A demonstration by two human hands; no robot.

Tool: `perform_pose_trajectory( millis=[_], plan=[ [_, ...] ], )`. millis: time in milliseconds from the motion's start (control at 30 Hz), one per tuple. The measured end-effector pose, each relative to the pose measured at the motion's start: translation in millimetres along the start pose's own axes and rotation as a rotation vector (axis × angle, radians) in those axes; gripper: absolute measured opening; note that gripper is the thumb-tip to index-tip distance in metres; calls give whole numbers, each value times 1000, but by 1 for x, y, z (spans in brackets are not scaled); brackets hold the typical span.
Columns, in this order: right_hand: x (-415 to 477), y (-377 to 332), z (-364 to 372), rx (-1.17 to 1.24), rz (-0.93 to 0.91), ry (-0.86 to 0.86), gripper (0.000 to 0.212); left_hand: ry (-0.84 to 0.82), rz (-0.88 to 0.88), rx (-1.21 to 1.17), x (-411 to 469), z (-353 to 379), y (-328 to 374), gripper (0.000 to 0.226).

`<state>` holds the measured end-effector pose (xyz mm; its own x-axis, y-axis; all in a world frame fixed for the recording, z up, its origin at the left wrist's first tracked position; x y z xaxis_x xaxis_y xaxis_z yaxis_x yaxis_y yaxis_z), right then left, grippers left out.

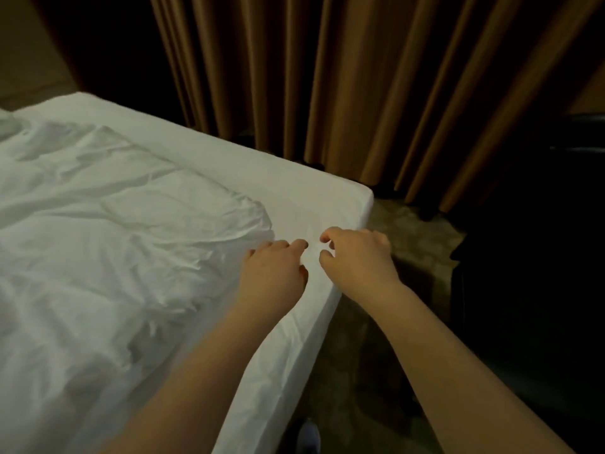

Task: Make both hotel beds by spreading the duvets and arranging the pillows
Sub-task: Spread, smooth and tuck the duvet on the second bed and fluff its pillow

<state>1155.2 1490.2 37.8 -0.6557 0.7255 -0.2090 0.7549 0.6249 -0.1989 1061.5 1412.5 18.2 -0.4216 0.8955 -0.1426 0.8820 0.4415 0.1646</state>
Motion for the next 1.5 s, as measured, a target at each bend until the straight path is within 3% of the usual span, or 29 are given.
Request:
perform_pose_trajectory(
  millis=[167,467,667,800,900,1067,1133,1233,1333,1500],
  plan=[
    [108,31,-12,-49,-127,-111,33,-1,-183,-20,96,-2,-14,40],
    [293,19,-21,-30,-492,-288,40,27,-537,29,219,-10,-42,43],
    [376,8,23,83,-657,-457,49,-155,-691,50,285,13,-57,46],
    [421,-9,74,-8,-610,-548,50,-207,-680,52,317,42,-88,47],
    [454,-16,115,-19,-552,-674,51,-350,-597,88,347,73,-118,57],
    [495,-17,164,39,-607,-724,53,-837,-376,437,382,114,-165,110],
    [499,-13,185,134,-695,-796,64,-883,-410,467,394,128,-176,99],
    [501,-12,202,331,-831,-1025,85,-843,-626,399,410,131,-182,48],
    [502,-15,214,301,-906,-1092,99,-763,-757,272,405,128,-181,24],
    [510,-28,200,94,-1069,-998,59,-696,-835,87,398,95,-177,34]
  ],
)
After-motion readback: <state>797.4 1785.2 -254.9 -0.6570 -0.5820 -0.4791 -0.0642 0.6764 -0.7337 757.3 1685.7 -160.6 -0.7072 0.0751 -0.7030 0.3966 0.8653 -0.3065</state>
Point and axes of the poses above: each hand's wrist, its own x-axis towards the middle knuckle, its own z-axis out of the palm, y = z × x, the point moved 1 cm from there along x, towards the middle knuckle, and after that the axes turned 9 degrees about -y, right-handed, at the moved point
